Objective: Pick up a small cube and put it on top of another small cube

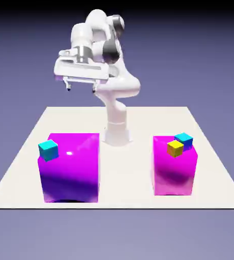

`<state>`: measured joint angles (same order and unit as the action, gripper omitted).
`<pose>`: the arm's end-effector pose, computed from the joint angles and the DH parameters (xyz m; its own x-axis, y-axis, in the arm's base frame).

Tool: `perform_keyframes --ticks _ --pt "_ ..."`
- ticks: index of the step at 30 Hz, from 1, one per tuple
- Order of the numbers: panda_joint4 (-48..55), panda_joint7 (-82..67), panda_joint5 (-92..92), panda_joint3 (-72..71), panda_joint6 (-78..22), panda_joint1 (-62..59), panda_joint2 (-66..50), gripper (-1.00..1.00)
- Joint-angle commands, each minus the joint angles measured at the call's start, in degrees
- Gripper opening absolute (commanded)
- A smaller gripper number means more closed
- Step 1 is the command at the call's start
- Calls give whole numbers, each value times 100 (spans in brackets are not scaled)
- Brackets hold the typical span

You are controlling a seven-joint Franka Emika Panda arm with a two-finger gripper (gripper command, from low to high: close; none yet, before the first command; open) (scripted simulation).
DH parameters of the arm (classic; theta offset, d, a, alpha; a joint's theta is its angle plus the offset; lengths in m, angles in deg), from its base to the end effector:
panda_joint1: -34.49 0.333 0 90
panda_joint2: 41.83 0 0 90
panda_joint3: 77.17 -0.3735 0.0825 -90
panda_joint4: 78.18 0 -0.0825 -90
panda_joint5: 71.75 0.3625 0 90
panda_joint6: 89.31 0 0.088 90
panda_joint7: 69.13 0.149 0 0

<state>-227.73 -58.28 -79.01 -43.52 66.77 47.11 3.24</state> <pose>0.3317 -0.1743 0.5693 0.5902 -0.4925 0.6396 -0.2831 -0.8683 -0.4074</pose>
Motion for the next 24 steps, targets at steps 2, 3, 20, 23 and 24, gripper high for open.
perform_keyframes --ticks 2,3,20,23,24 --pt "141 -390 -90 416 -221 147 153 0" --pt "212 -585 -134 623 -332 221 230 0" --pt "1413 -3902 -896 4153 -2213 1473 1532 0" --pt "1625 -4487 -1031 4776 -2545 1694 1762 0" --pt "1696 -4682 -1075 4984 -2656 1767 1838 0"
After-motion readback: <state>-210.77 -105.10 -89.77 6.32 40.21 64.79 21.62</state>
